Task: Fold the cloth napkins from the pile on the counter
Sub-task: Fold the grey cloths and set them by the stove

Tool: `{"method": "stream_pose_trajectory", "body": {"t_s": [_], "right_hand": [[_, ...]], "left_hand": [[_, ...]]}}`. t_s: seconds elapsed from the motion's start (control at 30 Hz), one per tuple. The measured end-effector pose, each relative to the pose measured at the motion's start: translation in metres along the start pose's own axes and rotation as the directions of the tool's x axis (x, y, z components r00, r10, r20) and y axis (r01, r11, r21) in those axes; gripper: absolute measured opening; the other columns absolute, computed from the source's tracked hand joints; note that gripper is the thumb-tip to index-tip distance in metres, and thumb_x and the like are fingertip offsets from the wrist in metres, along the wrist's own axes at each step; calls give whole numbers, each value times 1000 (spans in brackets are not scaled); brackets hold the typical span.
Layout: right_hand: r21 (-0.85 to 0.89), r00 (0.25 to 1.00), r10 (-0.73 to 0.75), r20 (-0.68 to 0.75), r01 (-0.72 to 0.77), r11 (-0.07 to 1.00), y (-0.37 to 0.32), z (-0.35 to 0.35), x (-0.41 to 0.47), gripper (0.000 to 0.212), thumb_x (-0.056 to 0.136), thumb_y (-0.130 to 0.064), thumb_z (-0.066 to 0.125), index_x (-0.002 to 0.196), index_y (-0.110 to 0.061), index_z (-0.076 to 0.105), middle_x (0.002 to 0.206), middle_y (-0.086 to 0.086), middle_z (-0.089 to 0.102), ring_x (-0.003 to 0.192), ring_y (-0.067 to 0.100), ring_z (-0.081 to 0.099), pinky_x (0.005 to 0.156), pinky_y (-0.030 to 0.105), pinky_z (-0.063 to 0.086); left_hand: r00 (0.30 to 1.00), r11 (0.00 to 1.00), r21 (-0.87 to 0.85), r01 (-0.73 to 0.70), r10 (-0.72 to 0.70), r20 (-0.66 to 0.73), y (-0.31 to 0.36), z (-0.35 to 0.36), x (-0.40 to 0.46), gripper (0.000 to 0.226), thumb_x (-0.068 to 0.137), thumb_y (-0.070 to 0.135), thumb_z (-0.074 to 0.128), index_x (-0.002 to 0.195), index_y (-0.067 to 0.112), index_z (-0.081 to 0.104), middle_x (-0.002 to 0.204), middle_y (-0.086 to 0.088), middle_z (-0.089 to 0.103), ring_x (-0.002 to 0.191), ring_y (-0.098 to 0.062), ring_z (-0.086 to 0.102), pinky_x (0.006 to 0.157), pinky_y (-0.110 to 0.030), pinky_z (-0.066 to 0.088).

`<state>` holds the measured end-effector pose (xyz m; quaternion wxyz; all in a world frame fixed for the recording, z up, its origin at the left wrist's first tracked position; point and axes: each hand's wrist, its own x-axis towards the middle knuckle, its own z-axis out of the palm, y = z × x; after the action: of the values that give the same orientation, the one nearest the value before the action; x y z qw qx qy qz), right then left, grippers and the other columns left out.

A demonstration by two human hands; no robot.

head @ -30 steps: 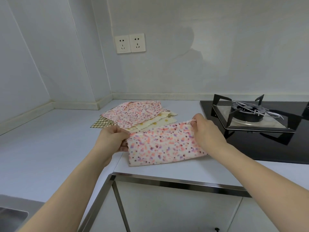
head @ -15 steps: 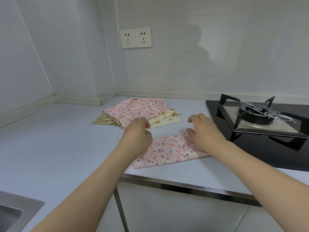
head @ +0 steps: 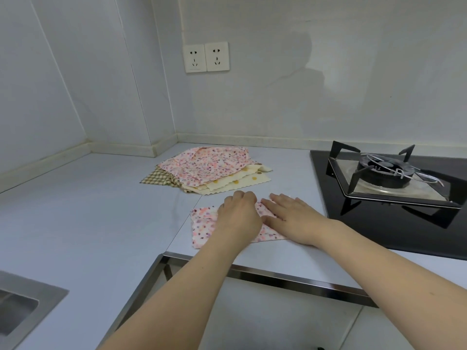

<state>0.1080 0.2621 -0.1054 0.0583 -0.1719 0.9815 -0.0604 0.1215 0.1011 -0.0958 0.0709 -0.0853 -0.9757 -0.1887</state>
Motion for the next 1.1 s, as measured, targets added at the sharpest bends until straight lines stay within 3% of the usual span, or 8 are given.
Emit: {"method": "stream_pose_trajectory", "body": {"t_s": [0.2,0.3,0.43,0.7,0.8,0.93,1.0,1.1], "right_hand": [[2,1000,-13,16,13,1000,2,1,-4,55,103,-45,11,155,-31,-2,162,-7,-9,148,10,-9,121,37,-4],[-4,1000,-13,23,13,1000,0,-1,-6,54,104,-39,10,155,-28,-3,162,-7,-10,148,10,-9,121,36,-5],[-15,999,-22,32,22,1000,3,1,-4,66,99,-58,17,155,-29,-4,162,-7,-10,148,11,-10,121,37,-5],[-32,998,-48,45,49,998,8,2,-3,76,93,-68,14,154,-28,-6,161,-7,-12,148,11,-11,121,38,-4],[-11,999,-38,38,39,999,5,0,-6,57,103,-46,10,155,-27,-5,162,-6,-12,148,11,-11,121,37,-4],[-42,998,-36,42,38,998,6,2,-1,58,103,-44,14,155,-26,-5,162,-4,-11,148,11,-9,121,36,-4],[-47,999,-33,40,35,998,7,3,-1,61,101,-47,15,155,-25,-6,162,-4,-11,148,11,-10,121,35,-4],[-31,999,-26,39,27,999,9,4,-2,58,104,-41,13,154,-21,-8,161,-4,-14,147,10,-13,120,32,-6]], "left_hand": [[994,989,145,12,-28,104,-41,4,-33,56,104,30,22,155,12,13,163,-5,7,150,-23,3,121,-41,2],[975,983,160,91,-121,186,-46,-6,-34,55,102,29,24,152,8,18,161,-9,12,148,-28,7,121,-45,4],[1000,995,95,-6,3,28,-30,-6,-30,44,100,20,31,141,6,38,149,-13,36,135,-30,34,115,-43,24],[970,989,89,-115,92,223,-50,-20,-66,50,105,36,20,155,33,14,163,10,5,150,-13,0,121,-32,0],[951,978,195,-71,8,309,-54,-39,-69,47,105,29,24,151,30,30,159,5,24,146,-21,21,119,-35,19],[995,993,107,46,-55,82,-24,-36,-45,26,97,11,37,112,7,58,119,-10,57,107,-28,58,90,-36,48],[997,999,-12,31,-30,74,-8,-21,-39,38,102,15,34,135,3,47,143,-13,44,130,-29,44,108,-37,35],[990,993,122,2,-19,142,-3,1,-38,55,104,32,20,155,9,14,163,-8,8,149,-25,6,121,-43,5]]}}
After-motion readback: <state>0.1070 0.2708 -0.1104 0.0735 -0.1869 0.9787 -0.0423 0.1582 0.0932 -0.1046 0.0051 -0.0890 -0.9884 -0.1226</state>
